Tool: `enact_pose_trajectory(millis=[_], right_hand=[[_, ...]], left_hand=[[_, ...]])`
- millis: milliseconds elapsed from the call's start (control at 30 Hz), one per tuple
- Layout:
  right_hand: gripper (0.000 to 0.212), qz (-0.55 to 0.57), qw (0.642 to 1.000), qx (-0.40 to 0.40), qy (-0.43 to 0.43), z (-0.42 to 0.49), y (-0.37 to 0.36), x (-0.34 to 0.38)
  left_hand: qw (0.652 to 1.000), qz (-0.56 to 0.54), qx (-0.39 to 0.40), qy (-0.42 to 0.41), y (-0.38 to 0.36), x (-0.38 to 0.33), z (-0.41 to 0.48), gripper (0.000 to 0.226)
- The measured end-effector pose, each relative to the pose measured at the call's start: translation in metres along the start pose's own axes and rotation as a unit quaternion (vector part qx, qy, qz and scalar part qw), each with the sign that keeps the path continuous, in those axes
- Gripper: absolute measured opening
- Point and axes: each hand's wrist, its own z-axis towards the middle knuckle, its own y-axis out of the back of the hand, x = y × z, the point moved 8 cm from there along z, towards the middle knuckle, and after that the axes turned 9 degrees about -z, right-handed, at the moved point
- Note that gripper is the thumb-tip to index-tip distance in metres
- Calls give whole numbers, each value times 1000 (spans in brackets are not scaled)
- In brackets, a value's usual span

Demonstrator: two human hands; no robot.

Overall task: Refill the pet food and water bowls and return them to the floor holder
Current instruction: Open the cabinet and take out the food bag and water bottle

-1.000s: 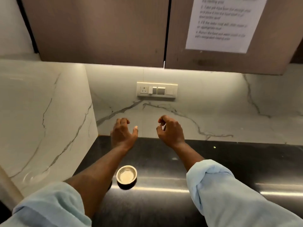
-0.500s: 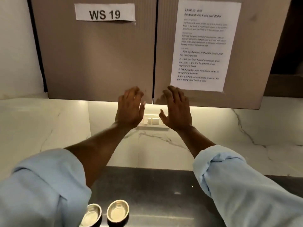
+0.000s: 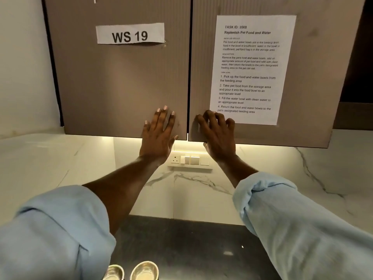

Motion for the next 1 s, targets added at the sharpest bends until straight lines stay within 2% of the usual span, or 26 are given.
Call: enact_pose_trajectory(millis=[200, 367, 467, 533, 667, 767, 833, 933, 1000], right_hand=[[52, 11, 999, -45, 11, -6, 13, 3], [48, 19, 997, -76, -17, -20, 44, 4], [56, 10, 997, -67, -33, -26, 69, 5], [70, 6, 997, -57, -50, -32, 84, 5], [101, 21, 994, -24, -102, -49, 114, 0], [109, 38, 986, -21, -163, -65, 142, -15], [104, 45, 978, -37, -203, -78, 161, -25], [82, 56, 960, -57, -269, -102, 190, -37], [77, 59, 951, -59, -297, -114, 204, -45]], left_hand=[[999, 3, 46, 30, -1, -1, 0, 80], [995, -20, 78, 52, 6, -9, 1, 92], [990, -31, 119, 68, 14, -16, -1, 99], [988, -30, 137, 63, 22, -19, -9, 98], [990, -33, 132, 37, 37, -26, -46, 97], [990, -40, 133, 20, 45, -33, -72, 98], [989, -51, 139, 18, 48, -38, -81, 97], [987, -76, 140, -1, 57, -57, -90, 95], [986, -96, 137, -16, 67, -74, -92, 95]])
